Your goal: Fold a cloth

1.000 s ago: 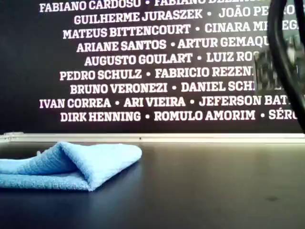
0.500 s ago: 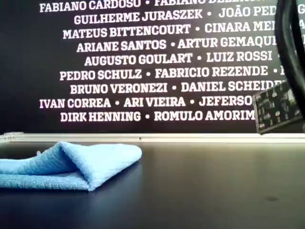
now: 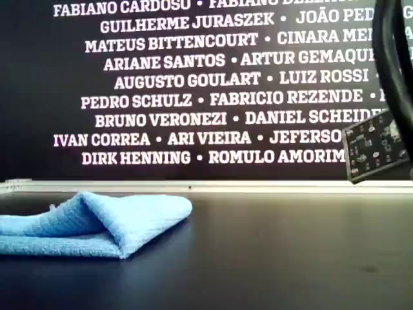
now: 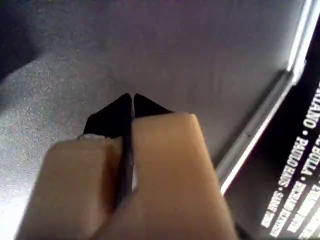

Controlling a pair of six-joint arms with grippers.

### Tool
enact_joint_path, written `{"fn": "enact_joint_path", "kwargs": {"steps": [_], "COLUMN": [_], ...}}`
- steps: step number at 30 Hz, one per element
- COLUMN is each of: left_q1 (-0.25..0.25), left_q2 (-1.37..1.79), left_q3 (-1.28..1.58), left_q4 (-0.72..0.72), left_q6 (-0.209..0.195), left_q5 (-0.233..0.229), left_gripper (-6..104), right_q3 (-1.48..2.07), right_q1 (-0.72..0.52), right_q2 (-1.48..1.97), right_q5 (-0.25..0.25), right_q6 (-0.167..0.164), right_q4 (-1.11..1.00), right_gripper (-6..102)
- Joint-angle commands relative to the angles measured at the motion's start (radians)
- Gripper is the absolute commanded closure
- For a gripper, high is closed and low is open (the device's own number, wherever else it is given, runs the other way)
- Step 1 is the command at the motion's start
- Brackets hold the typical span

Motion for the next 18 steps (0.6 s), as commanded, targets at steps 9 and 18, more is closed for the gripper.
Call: {"fn": "enact_joint_path", "kwargs": {"steps": [9, 18], "left_q1": [0.014, 0.014], "left_q2": [0.006, 0.006], "left_q3": [-0.012, -0.012], "left_q4": [0.002, 0.002], "left_q6": [-0.006, -0.006], "left_q5": [-0.002, -0.003], "left_gripper": [52, 52], "right_q3": [0.012, 0.012], "right_q1": [0.008, 0.029], "right_q2": [0.204, 0.336], "right_q5": [0.003, 0.005], "right_q6": [-0.005, -0.005], "right_q4": [-0.029, -0.029], "right_gripper": [97, 97]}}
